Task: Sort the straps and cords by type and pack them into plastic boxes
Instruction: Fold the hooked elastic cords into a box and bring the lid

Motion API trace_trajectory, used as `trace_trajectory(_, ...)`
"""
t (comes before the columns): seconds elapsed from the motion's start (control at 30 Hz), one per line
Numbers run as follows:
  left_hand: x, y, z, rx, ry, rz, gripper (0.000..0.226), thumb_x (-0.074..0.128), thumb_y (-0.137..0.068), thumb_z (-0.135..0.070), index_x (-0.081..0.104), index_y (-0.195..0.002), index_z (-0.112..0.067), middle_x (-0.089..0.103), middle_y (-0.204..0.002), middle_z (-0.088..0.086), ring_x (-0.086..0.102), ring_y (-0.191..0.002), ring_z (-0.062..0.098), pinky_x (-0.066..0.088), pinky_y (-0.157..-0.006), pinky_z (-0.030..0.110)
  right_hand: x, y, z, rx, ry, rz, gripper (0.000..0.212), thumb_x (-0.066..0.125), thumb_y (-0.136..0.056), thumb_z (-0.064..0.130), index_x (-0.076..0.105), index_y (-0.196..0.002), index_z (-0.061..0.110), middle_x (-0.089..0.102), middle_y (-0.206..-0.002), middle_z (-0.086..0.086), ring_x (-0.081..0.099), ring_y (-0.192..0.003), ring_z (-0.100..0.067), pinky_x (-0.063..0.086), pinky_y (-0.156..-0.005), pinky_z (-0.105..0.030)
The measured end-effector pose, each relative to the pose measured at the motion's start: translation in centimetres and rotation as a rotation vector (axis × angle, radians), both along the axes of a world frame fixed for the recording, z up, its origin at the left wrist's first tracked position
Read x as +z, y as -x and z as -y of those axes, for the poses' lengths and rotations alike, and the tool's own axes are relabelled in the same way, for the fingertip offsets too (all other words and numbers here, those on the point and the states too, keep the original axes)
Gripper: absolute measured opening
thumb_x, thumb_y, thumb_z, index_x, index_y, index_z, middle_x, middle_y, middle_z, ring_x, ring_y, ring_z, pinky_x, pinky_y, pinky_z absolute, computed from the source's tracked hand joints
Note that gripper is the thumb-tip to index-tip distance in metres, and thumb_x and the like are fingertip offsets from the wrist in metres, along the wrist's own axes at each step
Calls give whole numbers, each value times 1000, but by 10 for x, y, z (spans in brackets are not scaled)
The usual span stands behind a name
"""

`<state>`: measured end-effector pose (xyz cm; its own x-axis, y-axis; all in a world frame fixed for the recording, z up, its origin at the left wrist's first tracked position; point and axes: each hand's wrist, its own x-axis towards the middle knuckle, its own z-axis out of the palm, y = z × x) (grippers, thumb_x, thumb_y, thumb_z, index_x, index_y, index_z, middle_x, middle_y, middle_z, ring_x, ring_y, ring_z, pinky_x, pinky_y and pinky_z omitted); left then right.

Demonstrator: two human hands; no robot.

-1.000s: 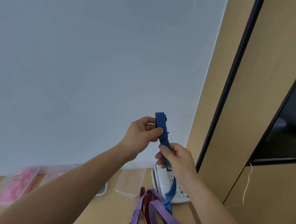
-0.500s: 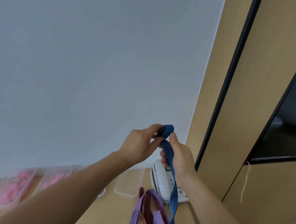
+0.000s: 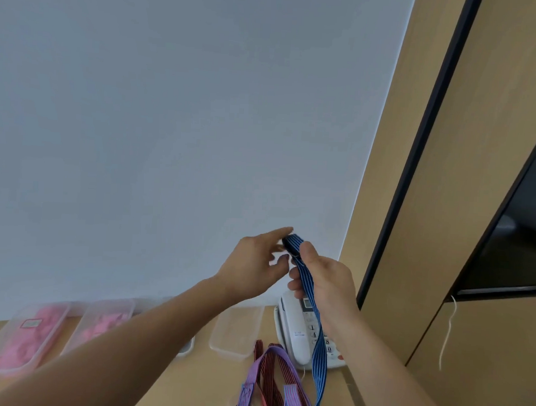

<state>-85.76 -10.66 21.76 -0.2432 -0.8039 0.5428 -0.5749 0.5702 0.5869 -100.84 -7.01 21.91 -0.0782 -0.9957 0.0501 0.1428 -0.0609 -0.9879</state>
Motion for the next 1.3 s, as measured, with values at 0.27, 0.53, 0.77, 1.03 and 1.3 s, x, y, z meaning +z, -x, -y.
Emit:
trace_trajectory(0.27,28,1,-7,-295,-792,-538,25,61,-94,-28,70,-101,-6,71,-90,11,66,-85,23,47,-101,53,-7,-4,0,14,97,-98,22,68,-90,29,68,-81,8,69,-64,-4,65,-54,-17,50,-47,-25)
trace_trajectory(0.53,52,-1,10,-148,-501,-627,24,62,-93,-5,62,-117,-6,75,-104,8,73,-95,25,57,-89,47,-9,9,0,88,34,-110,24,57,-99,25,66,-92,4,71,-71,-12,67,-60,-23,50,-51,-27)
trace_trajectory(0.77,29,8,6,-38,-36,-127,36,62,-94,-14,57,-129,-12,70,-113,-3,68,-100,10,50,-82,9,2,6,4,61,46,-86,42,50,-100,42,65,-89,4,64,-62,-6,54,-49,-16,43,-46,-25)
trace_trajectory(1.03,15,3,2,11,612,344,21,59,-94,-13,69,-111,-7,70,-86,-4,56,-52,18,45,-39,28,1,5,8,98,11,-17,76,54,-75,74,71,-88,1,65,-64,-12,55,-49,-18,44,-45,-27)
trace_trajectory(1.3,-1,-12,9,-111,381,244,58,58,-88,6,51,-142,-16,53,-144,2,64,-116,16,57,-83,26,-5,10,10,177,50,127,53,68,-78,53,71,-94,2,66,-75,-14,56,-56,-19,47,-49,-28)
